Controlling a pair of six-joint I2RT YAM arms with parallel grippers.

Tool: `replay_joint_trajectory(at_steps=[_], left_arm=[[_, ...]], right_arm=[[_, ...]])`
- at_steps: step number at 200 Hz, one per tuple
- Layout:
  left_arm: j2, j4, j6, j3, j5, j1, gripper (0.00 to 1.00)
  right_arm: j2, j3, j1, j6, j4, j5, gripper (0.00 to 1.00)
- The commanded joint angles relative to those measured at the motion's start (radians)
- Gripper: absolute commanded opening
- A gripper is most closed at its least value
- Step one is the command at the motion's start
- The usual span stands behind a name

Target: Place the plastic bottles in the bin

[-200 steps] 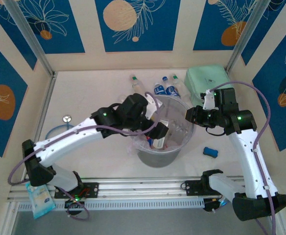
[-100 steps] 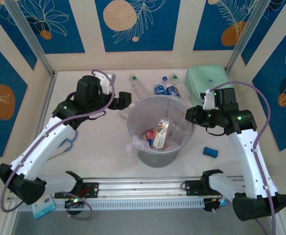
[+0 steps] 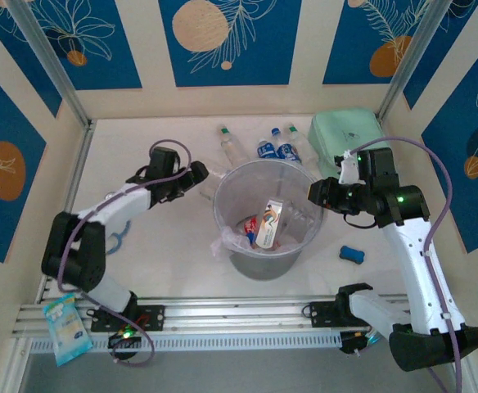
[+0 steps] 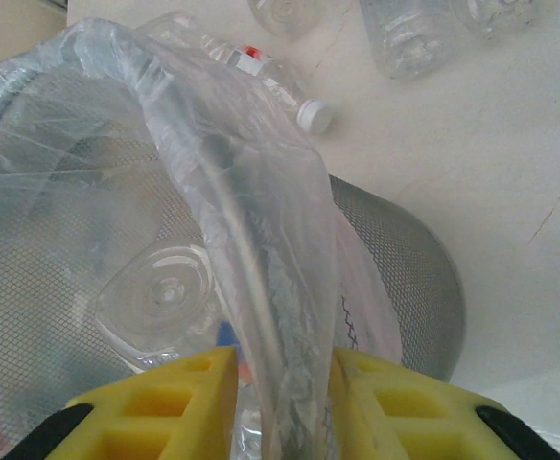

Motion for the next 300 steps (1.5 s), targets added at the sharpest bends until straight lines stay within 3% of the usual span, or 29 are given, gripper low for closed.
replay_joint_trajectory(at_steps=[1, 44, 95, 154, 186, 252, 300], left_arm=[[0.070, 0.128, -0.101, 0.013, 0.008, -0.057, 1.00], [0.179, 0.167, -0.284, 0.009, -0.106, -0.132, 0.99], [0.292, 0.270, -0.395, 0.036, -0.117, -0.186, 0.97], [0.292, 0.339, -0.446, -0.032, -0.158, -0.193, 0.71], [0.265, 0.315, -0.421, -0.024, -0.166, -0.189, 0.66], [0.041, 0.194, -0.329, -0.041, -0.229, -0.111, 0.53], [-0.298, 0.000, -0.139, -0.024, -0.354, -0.046, 0.41]], right_arm=[[-0.004, -0.002, 0.009, 0.008, -0.012, -0.023, 0.32], [-0.016, -0.011, 0.012, 0.013, -0.014, -0.010, 0.32], [0.017, 0.013, 0.013, -0.007, -0.018, -0.013, 0.32], [0.015, 0.008, 0.011, -0.009, -0.015, -0.009, 0.33], [0.014, -0.001, 0.010, -0.009, -0.011, -0.012, 0.33], [0.016, 0.015, 0.010, -0.013, -0.019, -0.002, 0.33], [0.020, 0.039, 0.006, -0.016, -0.029, -0.008, 0.32]])
